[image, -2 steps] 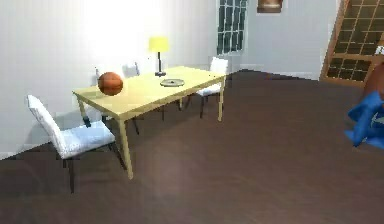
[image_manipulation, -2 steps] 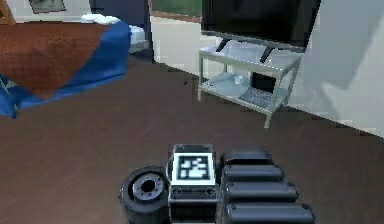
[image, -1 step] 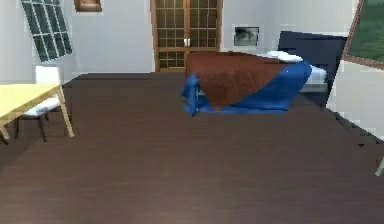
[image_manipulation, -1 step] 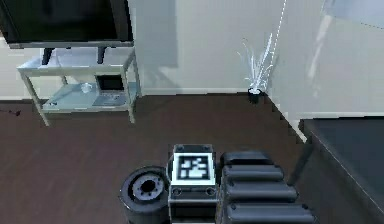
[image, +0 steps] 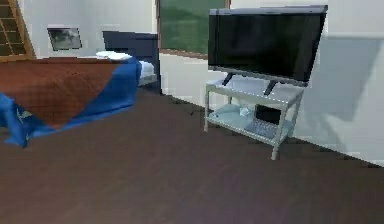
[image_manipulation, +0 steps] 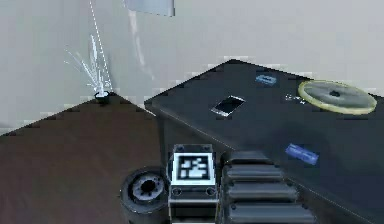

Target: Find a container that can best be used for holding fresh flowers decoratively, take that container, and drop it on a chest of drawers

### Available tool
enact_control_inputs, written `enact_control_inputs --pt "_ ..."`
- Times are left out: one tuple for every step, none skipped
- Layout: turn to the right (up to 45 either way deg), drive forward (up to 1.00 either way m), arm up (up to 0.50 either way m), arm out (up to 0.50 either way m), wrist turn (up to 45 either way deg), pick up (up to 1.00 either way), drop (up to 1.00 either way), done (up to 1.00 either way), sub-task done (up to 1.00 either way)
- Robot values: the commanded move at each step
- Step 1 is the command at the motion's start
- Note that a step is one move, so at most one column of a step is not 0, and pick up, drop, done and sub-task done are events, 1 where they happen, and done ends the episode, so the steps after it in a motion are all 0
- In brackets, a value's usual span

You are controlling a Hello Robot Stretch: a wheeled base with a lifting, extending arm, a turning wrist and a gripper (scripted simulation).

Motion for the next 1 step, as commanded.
enact_control_inputs --pt "45.0 0.0 0.0 0.0 0.0 0.0 0.0 0.0 0.0"
